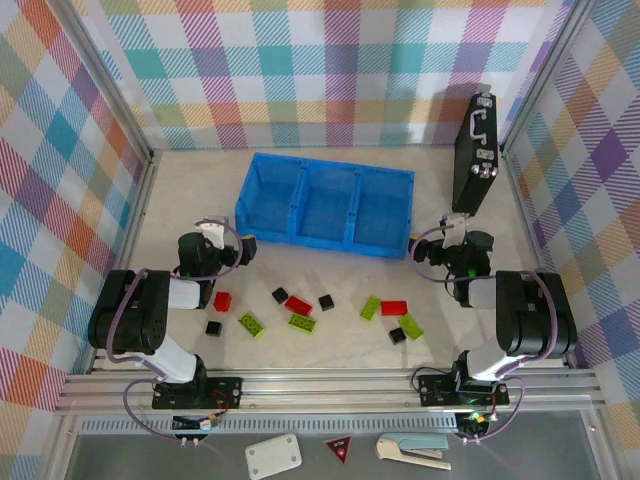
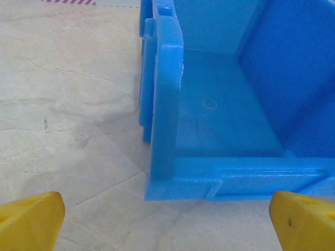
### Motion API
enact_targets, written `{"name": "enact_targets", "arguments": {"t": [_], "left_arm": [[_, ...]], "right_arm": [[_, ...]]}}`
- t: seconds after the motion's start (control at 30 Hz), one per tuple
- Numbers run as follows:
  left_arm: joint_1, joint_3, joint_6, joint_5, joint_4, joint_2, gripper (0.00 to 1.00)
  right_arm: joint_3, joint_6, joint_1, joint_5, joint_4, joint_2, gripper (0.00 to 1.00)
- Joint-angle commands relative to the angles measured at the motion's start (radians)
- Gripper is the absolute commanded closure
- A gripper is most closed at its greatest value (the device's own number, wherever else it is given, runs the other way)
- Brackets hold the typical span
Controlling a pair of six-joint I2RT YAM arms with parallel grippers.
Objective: Sort the legos into containers by color
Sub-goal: Pick up the lego from the bottom-center of the table.
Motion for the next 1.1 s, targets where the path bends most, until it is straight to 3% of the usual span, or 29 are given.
{"name": "enact_targets", "arguments": {"t": [0.0, 0.47, 0.57, 0.93, 1.07], "left_arm": [[0.01, -0.011, 0.021, 0.019, 0.035, -0.002, 0.0], [0.01, -0.009, 0.02, 0.017, 0.033, -0.001, 0.0], [0.01, -0.007, -0.01, -0.057, 0.034, 0.004, 0.0], [0.01, -0.009, -0.01, -0.063, 0.037, 0.001, 0.0], [0.01, 0.026, -0.011, -0.069, -0.084, -0.065, 0.0]], "right_arm": [[0.016, -0.004, 0.001, -0.023, 0.022, -0.004, 0.01], [0.017, 0.0, 0.0, -0.013, 0.019, -0.003, 0.01], [0.02, 0.01, 0.001, 0.015, 0.015, -0.001, 0.01], [0.022, 0.017, 0.001, 0.037, 0.006, -0.009, 0.01], [0.051, 0.037, 0.003, 0.088, -0.098, -0.074, 0.01]]}}
